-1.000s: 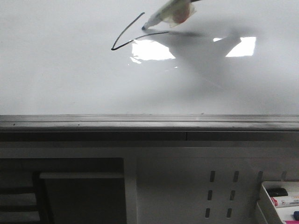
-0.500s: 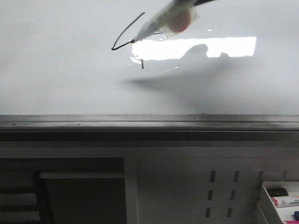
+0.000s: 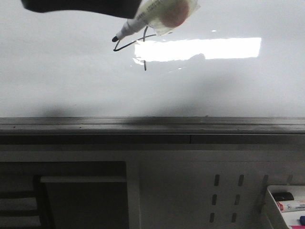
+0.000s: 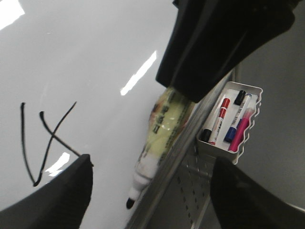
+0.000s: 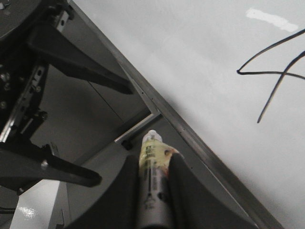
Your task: Write number 4 on whiteboard
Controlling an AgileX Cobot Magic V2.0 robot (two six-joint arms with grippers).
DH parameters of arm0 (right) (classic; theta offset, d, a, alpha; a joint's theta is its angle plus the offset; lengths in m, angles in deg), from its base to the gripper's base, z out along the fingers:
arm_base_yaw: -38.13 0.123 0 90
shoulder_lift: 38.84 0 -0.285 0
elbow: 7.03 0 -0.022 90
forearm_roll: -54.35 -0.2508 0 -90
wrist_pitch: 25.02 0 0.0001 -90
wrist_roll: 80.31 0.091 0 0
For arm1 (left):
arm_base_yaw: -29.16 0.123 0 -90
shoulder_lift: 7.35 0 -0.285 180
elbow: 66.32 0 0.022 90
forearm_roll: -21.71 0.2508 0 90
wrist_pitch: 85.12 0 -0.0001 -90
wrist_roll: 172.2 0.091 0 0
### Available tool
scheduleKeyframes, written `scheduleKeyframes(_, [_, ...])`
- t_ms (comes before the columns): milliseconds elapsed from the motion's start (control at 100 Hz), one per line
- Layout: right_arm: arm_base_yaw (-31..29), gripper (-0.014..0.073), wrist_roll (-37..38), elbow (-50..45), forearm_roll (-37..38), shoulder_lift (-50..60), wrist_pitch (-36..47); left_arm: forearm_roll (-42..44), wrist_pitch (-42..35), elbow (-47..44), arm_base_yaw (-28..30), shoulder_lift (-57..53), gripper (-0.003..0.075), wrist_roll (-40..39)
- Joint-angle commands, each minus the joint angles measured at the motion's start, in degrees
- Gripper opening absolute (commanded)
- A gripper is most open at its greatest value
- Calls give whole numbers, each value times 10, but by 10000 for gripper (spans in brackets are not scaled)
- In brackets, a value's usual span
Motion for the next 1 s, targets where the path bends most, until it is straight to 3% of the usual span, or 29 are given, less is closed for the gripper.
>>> scheduleKeyframes(0, [0, -57, -1, 20, -23, 15, -10, -13, -34, 27, -15, 9, 461, 5])
scheduleKeyframes(390, [0, -57, -1, 20, -22, 14, -26, 4, -32, 57, -18, 50, 274, 8])
scheduleKeyframes(690, [0, -57, -1, 20, -22, 14, -36, 8, -25, 58, -18, 62, 200, 8])
scheduleKeyframes(820, [0, -55, -1, 20, -21, 14, -36, 8, -25, 58, -18, 62, 101, 8])
scheduleKeyframes(930, [0, -4, -1, 20, -21, 14, -36, 8, -25, 58, -18, 62, -22, 8])
scheduleKeyframes(990, [-1, 69, -1, 20, -21, 14, -36, 8, -29, 58, -18, 62, -20, 8])
